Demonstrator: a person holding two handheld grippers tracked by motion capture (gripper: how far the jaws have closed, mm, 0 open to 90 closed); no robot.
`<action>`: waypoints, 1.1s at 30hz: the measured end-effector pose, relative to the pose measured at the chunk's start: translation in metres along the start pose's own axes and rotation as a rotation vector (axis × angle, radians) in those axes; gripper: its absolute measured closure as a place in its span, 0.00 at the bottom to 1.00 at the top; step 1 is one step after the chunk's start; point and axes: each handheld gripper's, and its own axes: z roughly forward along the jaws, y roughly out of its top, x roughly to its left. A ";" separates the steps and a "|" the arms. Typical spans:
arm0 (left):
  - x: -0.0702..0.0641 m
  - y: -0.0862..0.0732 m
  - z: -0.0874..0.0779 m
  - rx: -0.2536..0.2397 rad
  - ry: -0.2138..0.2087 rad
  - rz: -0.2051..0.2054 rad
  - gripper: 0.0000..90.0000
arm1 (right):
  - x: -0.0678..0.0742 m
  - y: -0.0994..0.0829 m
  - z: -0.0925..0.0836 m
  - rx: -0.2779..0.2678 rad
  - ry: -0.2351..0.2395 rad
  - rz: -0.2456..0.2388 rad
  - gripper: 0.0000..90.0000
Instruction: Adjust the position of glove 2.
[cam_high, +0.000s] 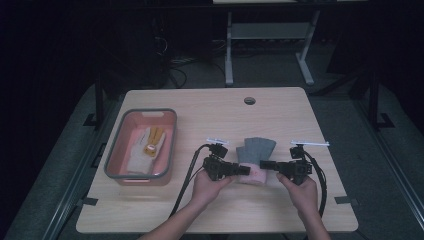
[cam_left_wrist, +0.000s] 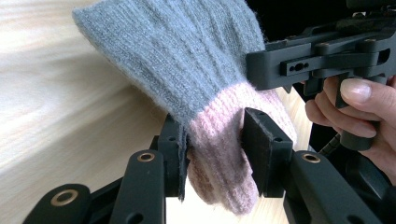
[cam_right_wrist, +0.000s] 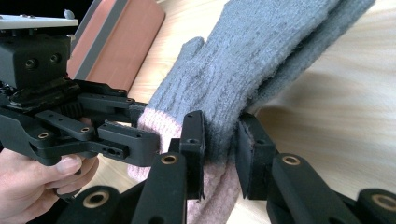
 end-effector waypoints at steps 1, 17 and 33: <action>0.000 0.000 -0.002 -0.001 0.003 -0.003 0.68 | 0.002 0.001 0.001 0.003 0.000 -0.003 0.82; 0.002 0.005 -0.035 -0.038 0.031 0.011 0.69 | 0.025 0.018 0.015 0.021 0.032 -0.032 0.82; 0.009 0.010 -0.063 -0.073 0.045 0.020 0.69 | 0.047 0.036 0.030 0.042 0.049 -0.063 0.82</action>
